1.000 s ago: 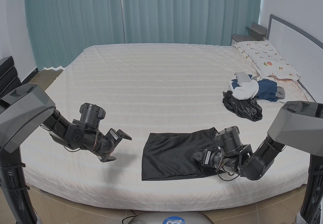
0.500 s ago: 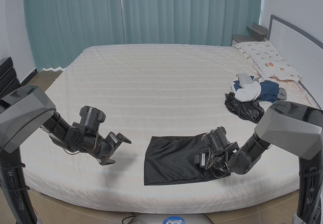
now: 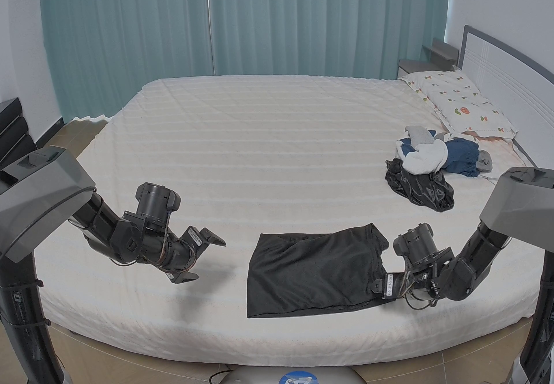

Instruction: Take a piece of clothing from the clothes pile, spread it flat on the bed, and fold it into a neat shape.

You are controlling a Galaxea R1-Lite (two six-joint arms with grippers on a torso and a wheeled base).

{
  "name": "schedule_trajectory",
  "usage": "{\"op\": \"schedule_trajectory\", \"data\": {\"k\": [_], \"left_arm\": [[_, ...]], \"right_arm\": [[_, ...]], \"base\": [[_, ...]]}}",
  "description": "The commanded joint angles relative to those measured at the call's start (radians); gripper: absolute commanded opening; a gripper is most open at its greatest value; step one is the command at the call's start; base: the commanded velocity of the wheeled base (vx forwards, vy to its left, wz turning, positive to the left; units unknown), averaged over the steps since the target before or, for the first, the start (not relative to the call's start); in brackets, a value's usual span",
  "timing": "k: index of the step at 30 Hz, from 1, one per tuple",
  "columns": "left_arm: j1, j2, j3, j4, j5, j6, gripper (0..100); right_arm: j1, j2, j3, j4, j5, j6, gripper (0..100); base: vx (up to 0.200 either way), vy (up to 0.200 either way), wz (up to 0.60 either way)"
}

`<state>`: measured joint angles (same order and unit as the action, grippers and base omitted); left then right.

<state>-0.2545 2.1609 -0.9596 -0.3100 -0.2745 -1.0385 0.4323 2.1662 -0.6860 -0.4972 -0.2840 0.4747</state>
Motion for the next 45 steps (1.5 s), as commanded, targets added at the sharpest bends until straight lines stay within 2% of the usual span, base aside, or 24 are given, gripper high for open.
{"op": "schedule_trajectory", "data": {"k": [1,5,12,16,20,21,22,24,25,28,37,45], "left_arm": [[0.0,0.001,0.002,-0.003,0.0,0.0,100],[0.0,-0.001,0.005,-0.004,0.0,0.0,100],[-0.002,-0.001,0.012,-0.009,0.003,0.0,100],[-0.002,-0.001,0.01,-0.009,0.003,0.0,100],[-0.002,0.001,0.01,-0.009,0.003,0.0,100],[-0.002,-0.001,0.012,-0.009,0.003,0.0,100],[-0.002,-0.001,0.01,-0.009,0.003,0.0,100],[0.0,-0.001,0.01,-0.009,0.003,0.0,100],[-0.002,-0.001,0.01,-0.009,0.003,0.0,100],[-0.002,0.001,0.01,-0.009,0.003,0.0,100],[-0.002,0.001,0.01,-0.011,0.004,0.0,100],[-0.002,0.001,0.01,-0.011,0.003,0.0,100]], "right_arm": [[-0.043,-0.051,0.071,-0.001,0.017,-0.004,100],[-0.066,-0.057,0.103,-0.007,0.02,-0.044,100],[-0.138,-0.095,0.12,-0.106,0.034,-0.102,100],[-0.145,-0.172,0.094,-0.126,0.137,-0.088,100],[-0.138,-0.157,0.008,-0.118,0.213,-0.03,100],[-0.136,-0.152,-0.001,-0.116,0.215,-0.022,100],[-0.132,-0.103,-0.06,-0.115,0.218,0.028,100],[-0.13,-0.068,-0.096,-0.113,0.218,0.061,100],[-0.127,-0.008,-0.158,-0.11,0.223,0.104,100],[-0.124,0.093,-0.253,-0.106,0.25,0.157,100],[-0.101,0.242,-0.414,-0.106,0.256,0.242,100],[-0.11,0.25,-0.465,-0.083,0.247,0.24,100]], "base": [[0.0,0.0,0.0],[0.0,0.0,0.0],[0.0,0.0,0.0],[0.0,0.0,0.0],[0.0,0.0,0.0],[0.0,0.0,0.0],[0.0,0.0,0.0],[0.0,0.0,0.0],[0.0,0.0,0.0],[0.0,0.0,0.0],[0.0,0.0,0.0],[0.0,0.0,0.0]]}}
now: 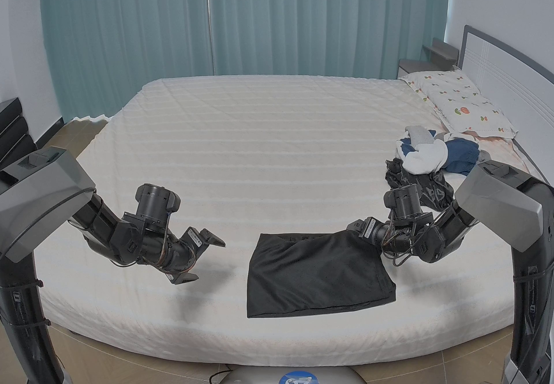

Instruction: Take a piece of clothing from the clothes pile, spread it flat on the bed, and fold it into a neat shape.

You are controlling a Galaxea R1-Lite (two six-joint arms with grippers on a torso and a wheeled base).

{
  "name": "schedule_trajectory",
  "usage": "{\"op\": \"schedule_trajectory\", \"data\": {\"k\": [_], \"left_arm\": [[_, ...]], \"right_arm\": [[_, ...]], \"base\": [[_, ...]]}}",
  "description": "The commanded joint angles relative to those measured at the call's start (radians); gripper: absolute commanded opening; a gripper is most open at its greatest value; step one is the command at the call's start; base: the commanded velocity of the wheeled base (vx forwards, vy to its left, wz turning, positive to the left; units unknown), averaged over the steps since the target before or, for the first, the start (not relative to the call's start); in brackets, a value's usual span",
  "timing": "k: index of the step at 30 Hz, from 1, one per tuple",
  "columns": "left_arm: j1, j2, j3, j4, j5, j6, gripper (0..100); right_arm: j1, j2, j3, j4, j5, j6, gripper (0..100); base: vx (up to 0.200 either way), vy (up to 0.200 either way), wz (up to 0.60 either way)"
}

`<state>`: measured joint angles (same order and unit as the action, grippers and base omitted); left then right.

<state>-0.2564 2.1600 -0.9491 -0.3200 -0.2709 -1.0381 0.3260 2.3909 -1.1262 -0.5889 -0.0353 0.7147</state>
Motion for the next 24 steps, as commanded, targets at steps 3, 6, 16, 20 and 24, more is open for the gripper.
{"op": "schedule_trajectory", "data": {"k": [3,6,16,20,24], "left_arm": [[0.0,0.001,0.0,-0.001,-0.001,0.0,100],[0.0,0.001,0.0,-0.001,-0.001,0.0,100],[0.0,0.003,0.0,-0.001,-0.001,0.0,100],[0.0,0.003,0.0,-0.001,-0.001,0.001,100],[0.0,0.003,0.001,0.001,0.001,0.016,100]], "right_arm": [[-0.011,0.024,-0.044,0.027,-0.001,0.0,100],[-0.024,0.03,-0.075,0.044,-0.001,0.0,100],[-0.024,0.097,-0.156,0.043,-0.005,0.008,0],[-0.039,0.085,-0.155,0.04,-0.005,0.04,0],[-0.056,0.077,-0.145,0.044,-0.006,0.089,0]], "base": [[0.0,0.0,0.0],[0.0,0.0,0.0],[0.0,0.0,0.0],[0.0,0.0,0.0],[0.0,0.0,0.0]]}}
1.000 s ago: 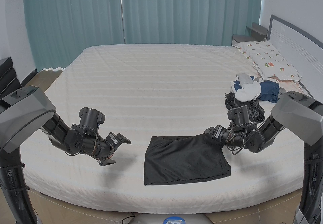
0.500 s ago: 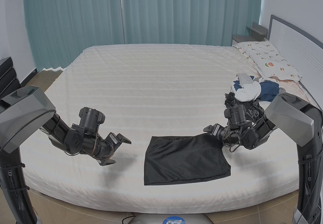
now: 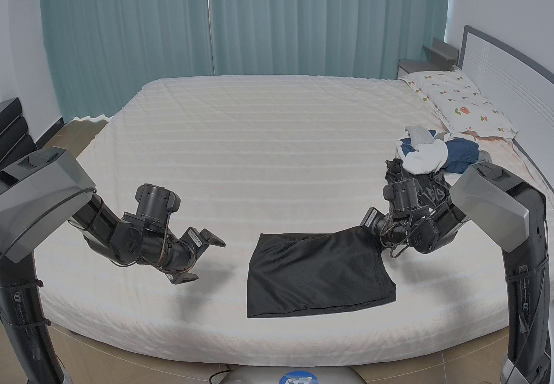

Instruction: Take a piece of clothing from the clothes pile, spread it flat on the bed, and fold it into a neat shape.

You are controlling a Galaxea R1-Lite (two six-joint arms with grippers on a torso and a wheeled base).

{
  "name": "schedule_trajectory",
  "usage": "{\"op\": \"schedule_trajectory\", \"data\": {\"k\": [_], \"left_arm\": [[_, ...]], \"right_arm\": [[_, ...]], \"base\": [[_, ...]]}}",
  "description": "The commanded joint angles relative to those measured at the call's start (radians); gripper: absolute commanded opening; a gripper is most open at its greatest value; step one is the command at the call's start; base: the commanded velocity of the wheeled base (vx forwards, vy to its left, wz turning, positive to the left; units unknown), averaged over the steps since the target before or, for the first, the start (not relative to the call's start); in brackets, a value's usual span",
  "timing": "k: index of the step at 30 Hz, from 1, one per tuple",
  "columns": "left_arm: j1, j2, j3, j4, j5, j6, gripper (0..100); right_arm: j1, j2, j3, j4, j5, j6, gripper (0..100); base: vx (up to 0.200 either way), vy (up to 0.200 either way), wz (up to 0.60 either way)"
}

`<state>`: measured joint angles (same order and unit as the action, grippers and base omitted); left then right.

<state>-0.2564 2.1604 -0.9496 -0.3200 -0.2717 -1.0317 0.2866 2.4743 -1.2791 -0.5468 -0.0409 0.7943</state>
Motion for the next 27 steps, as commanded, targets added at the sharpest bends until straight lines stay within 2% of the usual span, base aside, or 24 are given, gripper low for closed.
{"op": "schedule_trajectory", "data": {"k": [1,7,16,17,21,23,25,27], "left_arm": [[0.0,0.004,0.002,0.001,0.002,0.016,100],[0.0,0.006,0.002,0.001,0.002,0.021,100],[0.0,0.006,0.002,0.001,0.002,0.021,100],[-0.001,0.006,0.002,0.001,0.002,0.021,100],[-0.001,0.006,0.002,0.001,0.006,0.021,100],[-0.001,0.007,0.002,0.001,0.009,0.021,100],[-0.003,0.007,0.002,0.001,0.012,0.021,100],[-0.003,0.007,0.002,0.001,0.012,0.022,100]], "right_arm": [[-0.024,-0.008,0.011,0.002,-0.001,0.013,0],[-0.058,-0.005,0.034,-0.002,0.001,0.019,0],[-0.061,-0.001,0.035,-0.001,-0.001,0.031,0],[-0.066,-0.003,0.038,-0.001,-0.001,0.031,100],[-0.067,-0.032,0.087,-0.019,0.004,0.025,100],[-0.067,-0.094,0.158,-0.028,0.044,0.02,100],[-0.061,-0.143,0.219,-0.053,0.114,0.013,100],[-0.06,-0.156,0.238,-0.065,0.131,0.008,100]], "base": [[0.0,0.0,0.0],[0.0,0.0,0.0],[0.0,0.0,0.0],[0.0,0.0,0.0],[0.0,0.0,0.0],[0.0,0.0,0.0],[0.0,0.0,0.0],[0.0,0.0,0.0]]}}
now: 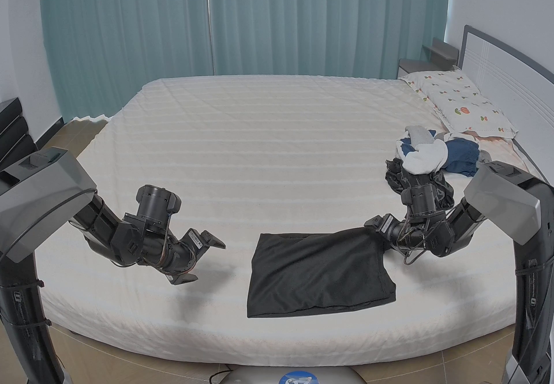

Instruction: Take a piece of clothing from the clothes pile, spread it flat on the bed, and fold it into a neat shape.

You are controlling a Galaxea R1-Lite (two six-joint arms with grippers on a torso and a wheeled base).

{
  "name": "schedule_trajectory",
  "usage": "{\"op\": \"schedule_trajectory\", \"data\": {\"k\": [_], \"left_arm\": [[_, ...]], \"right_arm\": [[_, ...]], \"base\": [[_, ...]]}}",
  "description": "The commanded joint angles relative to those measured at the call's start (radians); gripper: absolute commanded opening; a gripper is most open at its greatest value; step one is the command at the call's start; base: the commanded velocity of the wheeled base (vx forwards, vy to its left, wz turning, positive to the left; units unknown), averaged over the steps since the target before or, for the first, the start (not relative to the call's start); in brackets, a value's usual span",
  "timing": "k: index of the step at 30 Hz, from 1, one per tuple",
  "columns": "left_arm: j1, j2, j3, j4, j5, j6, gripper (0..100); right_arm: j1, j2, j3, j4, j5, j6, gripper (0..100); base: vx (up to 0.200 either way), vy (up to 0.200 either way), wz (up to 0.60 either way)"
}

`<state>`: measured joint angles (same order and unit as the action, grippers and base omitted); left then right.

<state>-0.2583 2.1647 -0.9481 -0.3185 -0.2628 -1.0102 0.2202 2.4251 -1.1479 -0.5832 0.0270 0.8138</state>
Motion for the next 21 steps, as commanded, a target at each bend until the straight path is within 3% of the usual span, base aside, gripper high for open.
{"op": "schedule_trajectory", "data": {"k": [1,13,21], "left_arm": [[-0.004,0.003,0.0,-0.001,0.005,-0.001,100],[-0.004,0.004,0.0,-0.001,0.007,0.001,100],[-0.004,0.004,0.0,-0.001,0.007,0.001,100]], "right_arm": [[0.005,-0.159,0.189,-0.086,0.097,-0.036,100],[0.008,-0.233,0.562,-0.339,0.226,-0.228,100],[0.037,-0.189,0.62,-0.408,0.231,-0.237,100]], "base": [[0.0,0.0,0.0],[0.0,0.0,0.0],[0.0,0.0,0.0]]}}
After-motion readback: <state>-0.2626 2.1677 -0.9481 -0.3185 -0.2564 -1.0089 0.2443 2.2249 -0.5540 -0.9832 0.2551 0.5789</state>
